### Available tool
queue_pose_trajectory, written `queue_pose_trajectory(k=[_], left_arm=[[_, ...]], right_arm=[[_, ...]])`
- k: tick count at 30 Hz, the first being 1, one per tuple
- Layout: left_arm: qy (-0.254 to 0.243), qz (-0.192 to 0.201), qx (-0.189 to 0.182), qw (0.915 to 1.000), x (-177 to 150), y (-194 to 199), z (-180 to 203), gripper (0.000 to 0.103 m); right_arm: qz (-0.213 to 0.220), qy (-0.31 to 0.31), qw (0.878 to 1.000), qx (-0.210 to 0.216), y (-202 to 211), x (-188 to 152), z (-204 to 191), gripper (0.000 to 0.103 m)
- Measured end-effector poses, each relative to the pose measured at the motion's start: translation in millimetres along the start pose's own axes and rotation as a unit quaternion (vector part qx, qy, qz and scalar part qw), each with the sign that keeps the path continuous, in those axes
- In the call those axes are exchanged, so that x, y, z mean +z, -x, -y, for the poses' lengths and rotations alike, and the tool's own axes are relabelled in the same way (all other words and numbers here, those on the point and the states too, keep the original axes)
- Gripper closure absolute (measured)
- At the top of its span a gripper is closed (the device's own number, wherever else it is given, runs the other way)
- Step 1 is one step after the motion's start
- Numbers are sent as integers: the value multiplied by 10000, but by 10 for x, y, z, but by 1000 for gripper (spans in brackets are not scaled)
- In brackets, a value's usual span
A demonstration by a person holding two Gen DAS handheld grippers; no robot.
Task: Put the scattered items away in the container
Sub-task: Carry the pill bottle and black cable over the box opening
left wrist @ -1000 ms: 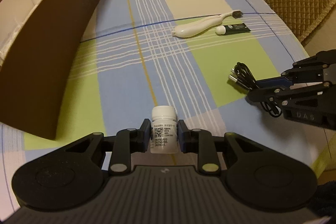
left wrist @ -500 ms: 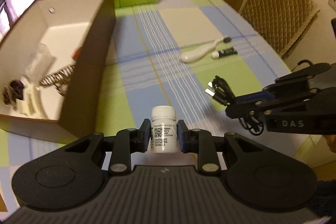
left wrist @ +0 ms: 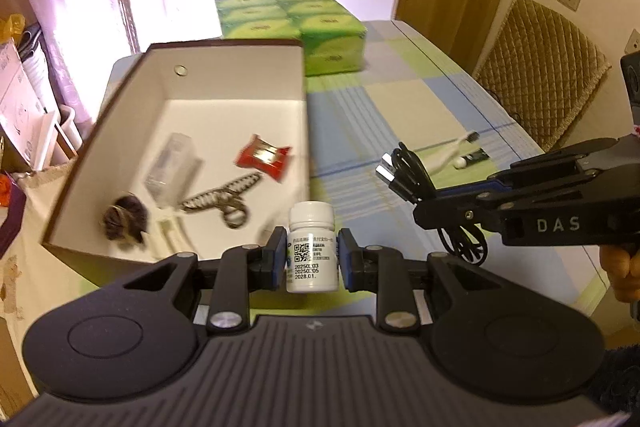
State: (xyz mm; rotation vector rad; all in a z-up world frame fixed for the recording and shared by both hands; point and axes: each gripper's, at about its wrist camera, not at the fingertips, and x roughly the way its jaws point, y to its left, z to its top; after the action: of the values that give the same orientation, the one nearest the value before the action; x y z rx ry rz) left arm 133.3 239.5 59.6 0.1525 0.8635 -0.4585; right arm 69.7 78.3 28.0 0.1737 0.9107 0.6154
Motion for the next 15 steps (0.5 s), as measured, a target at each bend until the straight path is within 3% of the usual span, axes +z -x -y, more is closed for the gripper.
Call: queue_pose_trajectory(k=[6,15], left_arm=[[-164,112,6,9998,128,-5,-408,81],[-365,44,-144,9992,499,-399,-987,81]], right_arm=[[140,-140,9998,5,-314,269,-231,87],[144,-322,9984,-451,-934,722,-279,86]])
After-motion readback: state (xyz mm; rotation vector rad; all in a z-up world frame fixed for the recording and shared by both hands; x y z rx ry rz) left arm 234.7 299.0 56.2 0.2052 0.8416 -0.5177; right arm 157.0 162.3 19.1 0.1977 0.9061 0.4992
